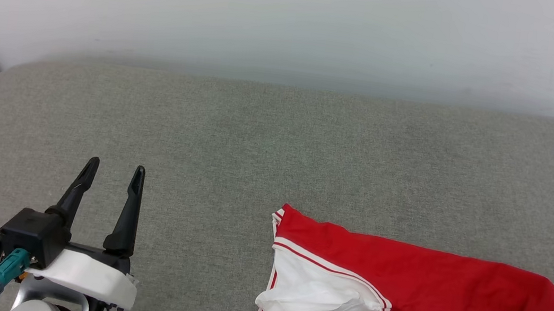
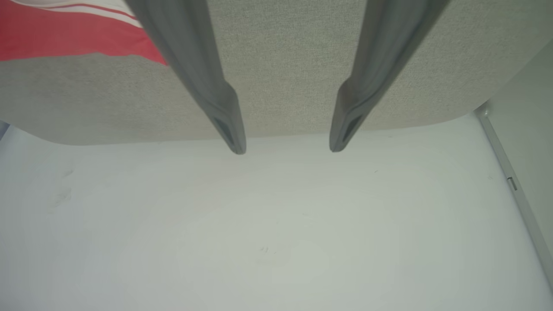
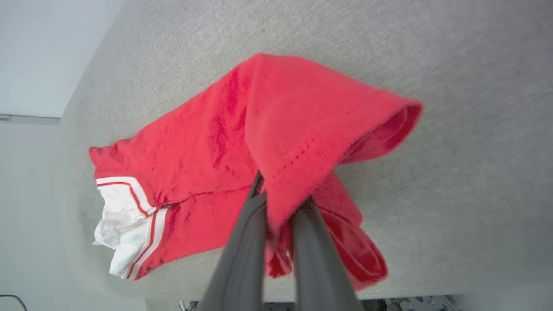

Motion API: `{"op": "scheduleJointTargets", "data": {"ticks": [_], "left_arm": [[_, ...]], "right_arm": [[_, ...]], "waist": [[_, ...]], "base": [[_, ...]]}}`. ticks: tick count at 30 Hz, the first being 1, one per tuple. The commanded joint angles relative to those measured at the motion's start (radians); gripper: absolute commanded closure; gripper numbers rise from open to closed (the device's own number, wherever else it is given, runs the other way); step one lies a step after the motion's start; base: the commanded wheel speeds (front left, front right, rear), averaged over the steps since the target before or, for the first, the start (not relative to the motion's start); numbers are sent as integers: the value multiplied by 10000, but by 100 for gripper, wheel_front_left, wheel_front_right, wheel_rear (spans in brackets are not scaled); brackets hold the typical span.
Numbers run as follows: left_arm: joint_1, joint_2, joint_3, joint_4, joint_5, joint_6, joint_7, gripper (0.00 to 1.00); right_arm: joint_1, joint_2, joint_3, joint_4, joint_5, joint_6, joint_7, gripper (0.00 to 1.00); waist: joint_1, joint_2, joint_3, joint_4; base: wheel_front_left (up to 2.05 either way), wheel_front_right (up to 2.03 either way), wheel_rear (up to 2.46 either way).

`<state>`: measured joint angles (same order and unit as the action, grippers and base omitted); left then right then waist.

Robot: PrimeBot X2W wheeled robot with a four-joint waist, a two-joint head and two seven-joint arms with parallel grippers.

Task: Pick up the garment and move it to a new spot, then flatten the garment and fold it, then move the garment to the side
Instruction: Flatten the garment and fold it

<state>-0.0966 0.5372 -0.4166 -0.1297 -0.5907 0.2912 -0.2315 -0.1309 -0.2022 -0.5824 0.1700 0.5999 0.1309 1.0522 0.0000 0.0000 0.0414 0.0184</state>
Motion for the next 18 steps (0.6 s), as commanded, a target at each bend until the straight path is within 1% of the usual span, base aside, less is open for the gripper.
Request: {"op": "scheduleJointTargets", "data": {"ticks": [1,5,9,12,17,18], "left_arm": [[145,41,14,35,15,58,32,0],[306,22,62,110,-129,107,51,0],[363,-39,57,178,-272,70,51,0],[357,-36,58,229,-306,40,50,0],[210,-41,19,261,-322,12,80,0],[210,-41,19,261,-322,12,80,0]], "right_arm": [[-121,430,98,-220,296,-4,415,100],[115,1171,610,-611,979,-4,1120,100],[307,1484,1285,-727,1780,-4,1368,100],[275,1533,1932,-540,2500,-4,1228,100],[9,1533,3613,127,3819,-4,409,100],[9,1533,3613,127,3819,-4,409,100]], "waist": [[0,0,-107,-1],[0,0,-230,80],[0,0,-300,270],[0,0,-293,451],[0,0,-174,715],[0,0,-174,715]], "base": [[0,0,0],[0,0,0],[0,0,0],[0,0,0],[0,0,0],[0,0,0]]}}
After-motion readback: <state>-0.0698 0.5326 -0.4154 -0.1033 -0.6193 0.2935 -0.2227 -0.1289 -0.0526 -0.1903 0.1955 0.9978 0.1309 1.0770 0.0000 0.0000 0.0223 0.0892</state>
